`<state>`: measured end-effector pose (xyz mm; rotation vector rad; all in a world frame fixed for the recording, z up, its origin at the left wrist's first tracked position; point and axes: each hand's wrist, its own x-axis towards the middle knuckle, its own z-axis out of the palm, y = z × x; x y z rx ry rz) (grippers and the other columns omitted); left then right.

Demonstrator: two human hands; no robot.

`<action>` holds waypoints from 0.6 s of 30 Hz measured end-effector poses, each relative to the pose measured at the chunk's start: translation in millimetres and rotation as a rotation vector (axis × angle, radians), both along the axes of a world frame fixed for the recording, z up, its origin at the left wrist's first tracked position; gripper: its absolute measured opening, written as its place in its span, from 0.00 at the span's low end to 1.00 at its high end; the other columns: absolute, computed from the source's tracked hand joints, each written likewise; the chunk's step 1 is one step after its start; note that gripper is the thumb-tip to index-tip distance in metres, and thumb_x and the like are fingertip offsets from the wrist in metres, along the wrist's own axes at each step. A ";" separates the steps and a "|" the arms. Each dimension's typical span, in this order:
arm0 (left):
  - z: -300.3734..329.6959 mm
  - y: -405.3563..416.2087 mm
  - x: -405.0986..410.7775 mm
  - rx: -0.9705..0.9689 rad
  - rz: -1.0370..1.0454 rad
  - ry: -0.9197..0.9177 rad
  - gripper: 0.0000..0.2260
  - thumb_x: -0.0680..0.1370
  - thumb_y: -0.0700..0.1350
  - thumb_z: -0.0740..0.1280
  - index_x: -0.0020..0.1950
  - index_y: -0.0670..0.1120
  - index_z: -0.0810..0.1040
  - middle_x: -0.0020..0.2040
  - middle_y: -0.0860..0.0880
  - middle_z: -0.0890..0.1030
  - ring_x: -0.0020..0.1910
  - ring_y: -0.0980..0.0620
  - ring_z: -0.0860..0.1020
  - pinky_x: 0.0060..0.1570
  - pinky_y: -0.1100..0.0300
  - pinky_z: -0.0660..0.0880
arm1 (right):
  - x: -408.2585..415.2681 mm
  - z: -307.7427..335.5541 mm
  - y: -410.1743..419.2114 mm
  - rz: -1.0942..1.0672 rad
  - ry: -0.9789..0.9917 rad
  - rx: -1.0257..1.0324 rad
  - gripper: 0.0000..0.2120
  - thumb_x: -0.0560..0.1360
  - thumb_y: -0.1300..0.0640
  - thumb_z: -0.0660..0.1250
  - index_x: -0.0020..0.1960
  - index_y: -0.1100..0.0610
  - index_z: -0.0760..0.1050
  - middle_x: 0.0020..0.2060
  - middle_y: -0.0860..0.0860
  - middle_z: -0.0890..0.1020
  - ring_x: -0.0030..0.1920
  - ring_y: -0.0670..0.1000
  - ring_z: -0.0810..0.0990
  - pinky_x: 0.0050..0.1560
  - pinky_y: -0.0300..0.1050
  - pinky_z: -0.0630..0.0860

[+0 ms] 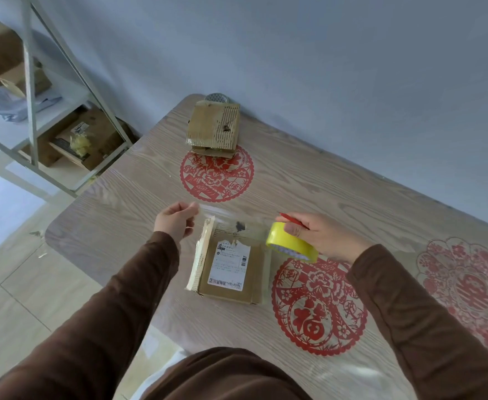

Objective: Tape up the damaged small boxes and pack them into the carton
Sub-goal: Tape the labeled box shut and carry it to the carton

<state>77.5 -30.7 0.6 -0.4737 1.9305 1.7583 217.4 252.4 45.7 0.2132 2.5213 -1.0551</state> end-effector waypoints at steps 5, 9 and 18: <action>-23.6 -3.7 3.9 -0.053 -0.047 -0.012 0.09 0.79 0.43 0.70 0.40 0.46 0.76 0.33 0.49 0.75 0.31 0.54 0.71 0.35 0.62 0.73 | -1.7 -8.6 8.6 -0.004 0.028 0.283 0.27 0.76 0.28 0.55 0.55 0.48 0.79 0.44 0.47 0.84 0.43 0.49 0.81 0.47 0.51 0.79; -35.9 0.2 5.4 -0.044 -0.045 -0.039 0.10 0.79 0.43 0.70 0.39 0.47 0.75 0.32 0.50 0.75 0.29 0.55 0.71 0.34 0.63 0.73 | -3.0 -23.4 3.9 -0.067 0.085 0.437 0.28 0.73 0.25 0.56 0.47 0.49 0.76 0.37 0.46 0.79 0.36 0.46 0.78 0.35 0.45 0.73; -66.4 0.0 2.2 -0.113 -0.047 -0.116 0.10 0.79 0.45 0.71 0.39 0.46 0.76 0.33 0.50 0.77 0.31 0.54 0.72 0.38 0.60 0.74 | -9.4 -54.1 -6.8 -0.170 0.005 0.590 0.27 0.73 0.24 0.56 0.44 0.48 0.72 0.36 0.45 0.78 0.36 0.47 0.77 0.35 0.45 0.73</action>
